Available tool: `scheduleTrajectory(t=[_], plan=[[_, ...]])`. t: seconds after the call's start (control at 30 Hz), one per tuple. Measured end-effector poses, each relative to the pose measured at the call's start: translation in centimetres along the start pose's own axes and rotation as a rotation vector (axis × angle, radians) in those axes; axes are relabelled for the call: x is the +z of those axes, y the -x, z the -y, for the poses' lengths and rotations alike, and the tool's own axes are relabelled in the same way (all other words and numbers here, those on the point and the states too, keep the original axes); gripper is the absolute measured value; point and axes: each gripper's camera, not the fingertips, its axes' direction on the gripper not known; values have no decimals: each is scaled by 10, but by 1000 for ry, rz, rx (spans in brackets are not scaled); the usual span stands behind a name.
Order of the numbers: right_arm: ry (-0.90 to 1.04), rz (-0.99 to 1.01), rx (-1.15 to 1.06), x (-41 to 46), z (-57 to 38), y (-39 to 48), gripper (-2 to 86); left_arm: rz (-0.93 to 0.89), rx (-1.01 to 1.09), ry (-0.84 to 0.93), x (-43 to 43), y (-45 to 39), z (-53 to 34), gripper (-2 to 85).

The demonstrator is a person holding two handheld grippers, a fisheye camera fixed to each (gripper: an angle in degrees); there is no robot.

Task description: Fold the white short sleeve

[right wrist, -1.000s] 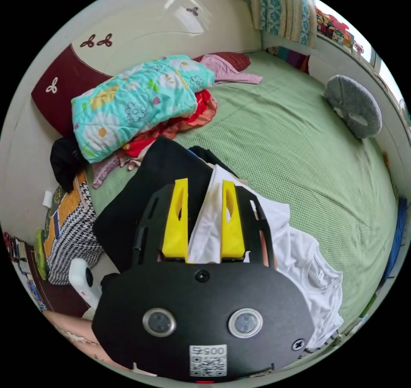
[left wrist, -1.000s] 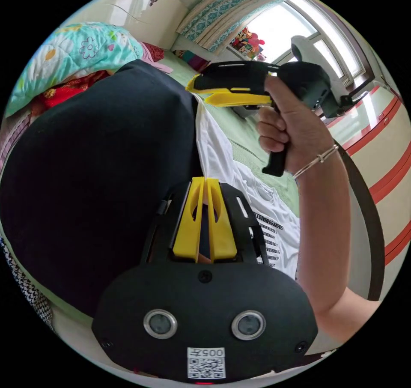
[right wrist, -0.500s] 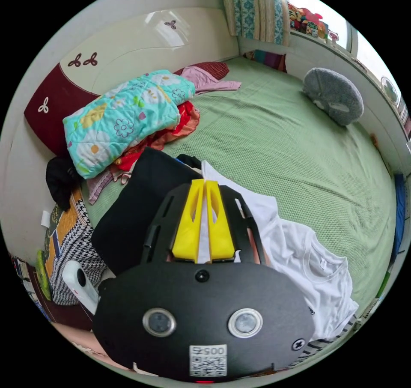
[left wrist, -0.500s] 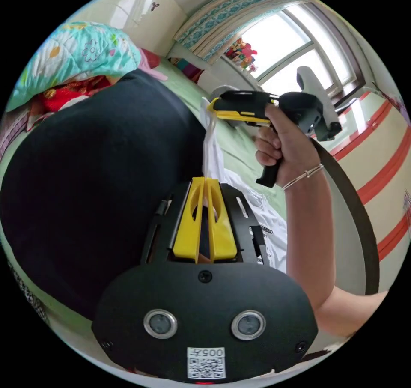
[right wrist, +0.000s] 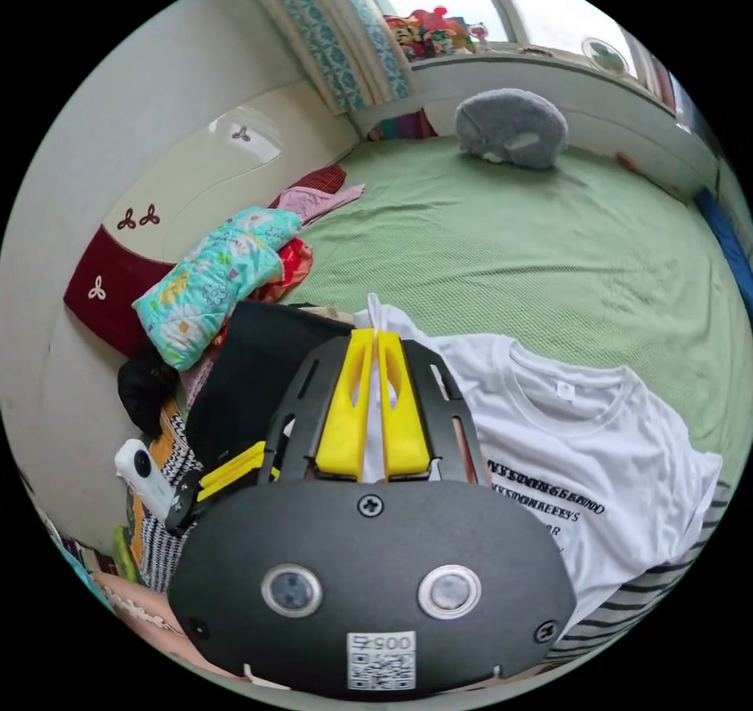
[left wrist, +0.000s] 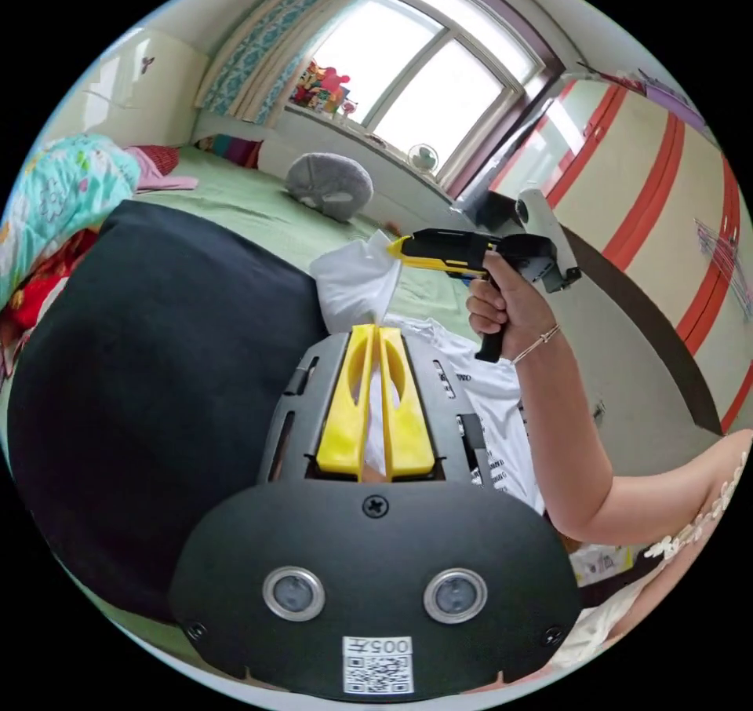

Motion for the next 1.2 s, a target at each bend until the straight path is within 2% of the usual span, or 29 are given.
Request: scheduleTrajectory(t=[0.33, 0.57, 0.67, 0.8, 0.9, 0.97, 1.07, 1.2], plan=[[26, 110, 244, 45, -61, -98, -9, -90, 101, 316, 63, -28, 2, 12], [40, -96, 221, 60, -77, -111, -6, -35, 133, 462, 103, -45, 1, 13], [138, -165, 169, 78, -72, -110, 7, -21, 109, 445, 111, -49, 3, 11], [156, -217, 125, 80, -67, -101, 47, -15, 92, 410, 116, -54, 6, 8], [75, -282, 47, 53, -61, -78, 80, -11, 49, 338, 115, -55, 10, 2], [-52, -219, -8, 27, -58, -56, 88, -48, 48, 238, 108, -61, 13, -3], [-103, -124, -71, 15, -42, -30, 101, -113, 99, 174, 104, -72, 14, -5], [-143, -181, -138, 20, -24, 2, 96, -127, 112, 178, 112, -74, 15, -6]])
